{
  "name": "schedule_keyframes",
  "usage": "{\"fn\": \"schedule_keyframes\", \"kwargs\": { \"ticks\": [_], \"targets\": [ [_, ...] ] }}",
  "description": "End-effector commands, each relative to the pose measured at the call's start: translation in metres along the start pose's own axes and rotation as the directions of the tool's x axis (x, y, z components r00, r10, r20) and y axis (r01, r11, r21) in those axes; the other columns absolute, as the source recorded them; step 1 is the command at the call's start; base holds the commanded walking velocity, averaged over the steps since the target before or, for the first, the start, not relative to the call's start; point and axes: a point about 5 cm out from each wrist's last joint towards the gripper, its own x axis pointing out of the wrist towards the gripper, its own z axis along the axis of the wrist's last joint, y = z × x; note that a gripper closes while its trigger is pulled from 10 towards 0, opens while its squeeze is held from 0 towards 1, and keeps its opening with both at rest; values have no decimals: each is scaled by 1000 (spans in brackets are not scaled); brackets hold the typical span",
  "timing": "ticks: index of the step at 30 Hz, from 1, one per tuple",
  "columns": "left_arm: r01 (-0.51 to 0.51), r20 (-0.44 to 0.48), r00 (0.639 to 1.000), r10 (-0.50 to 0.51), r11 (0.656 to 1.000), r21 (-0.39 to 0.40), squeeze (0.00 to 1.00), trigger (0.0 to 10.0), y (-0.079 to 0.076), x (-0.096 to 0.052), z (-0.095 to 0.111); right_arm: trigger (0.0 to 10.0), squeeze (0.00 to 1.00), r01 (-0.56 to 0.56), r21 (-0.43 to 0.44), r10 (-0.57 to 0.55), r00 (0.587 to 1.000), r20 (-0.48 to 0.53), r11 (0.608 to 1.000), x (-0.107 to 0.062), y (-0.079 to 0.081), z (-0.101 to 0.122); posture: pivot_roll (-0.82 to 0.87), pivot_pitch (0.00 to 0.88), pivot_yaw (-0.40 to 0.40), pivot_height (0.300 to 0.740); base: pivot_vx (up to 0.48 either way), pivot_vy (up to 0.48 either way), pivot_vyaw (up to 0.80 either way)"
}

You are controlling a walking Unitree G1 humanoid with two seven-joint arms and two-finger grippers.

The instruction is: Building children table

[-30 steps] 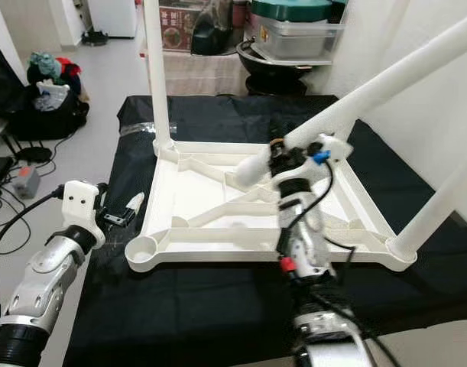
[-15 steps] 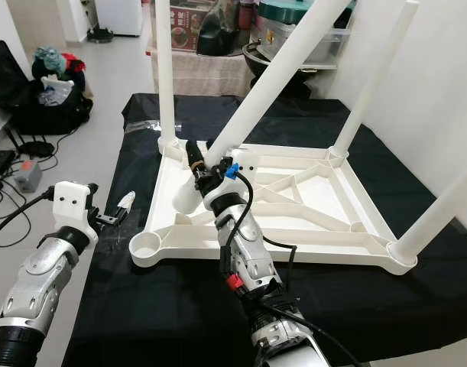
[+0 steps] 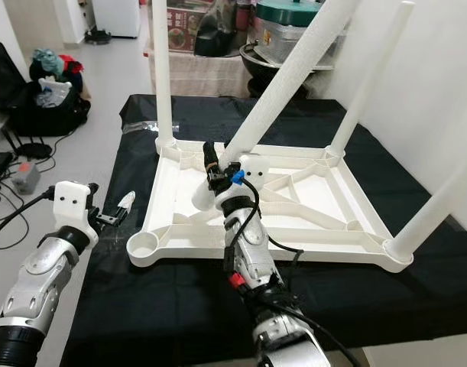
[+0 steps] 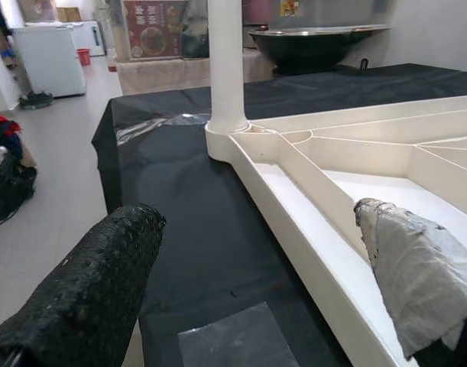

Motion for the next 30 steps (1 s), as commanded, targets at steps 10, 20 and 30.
{"fn": "schedule_keyframes", "kwargs": {
  "ticks": [10, 20, 30],
  "targets": [
    [-20, -1, 1000, 20, 1000, 15, 0, 10000, 2, -10, -1, 0, 0, -139, 19, 138, 990, 24, 990, 14, 36, -9, 179, 0, -159, 740, 0, 0, 0],
    [-56, -12, 998, 57, 998, 23, 0, 10000, 6, -32, -1, 0, 0, -140, -137, 139, 990, -17, 981, 14, 26, -17, 232, 0, -209, 740, 0, 0, 0],
    [-50, -69, 996, 52, 998, 32, 0, 10000, 4, -63, -4, 0, 0, -59, -96, 69, 992, 110, 994, 40, 7, 21, 214, 0, -207, 740, 0, 0, 0]
  ]
}}
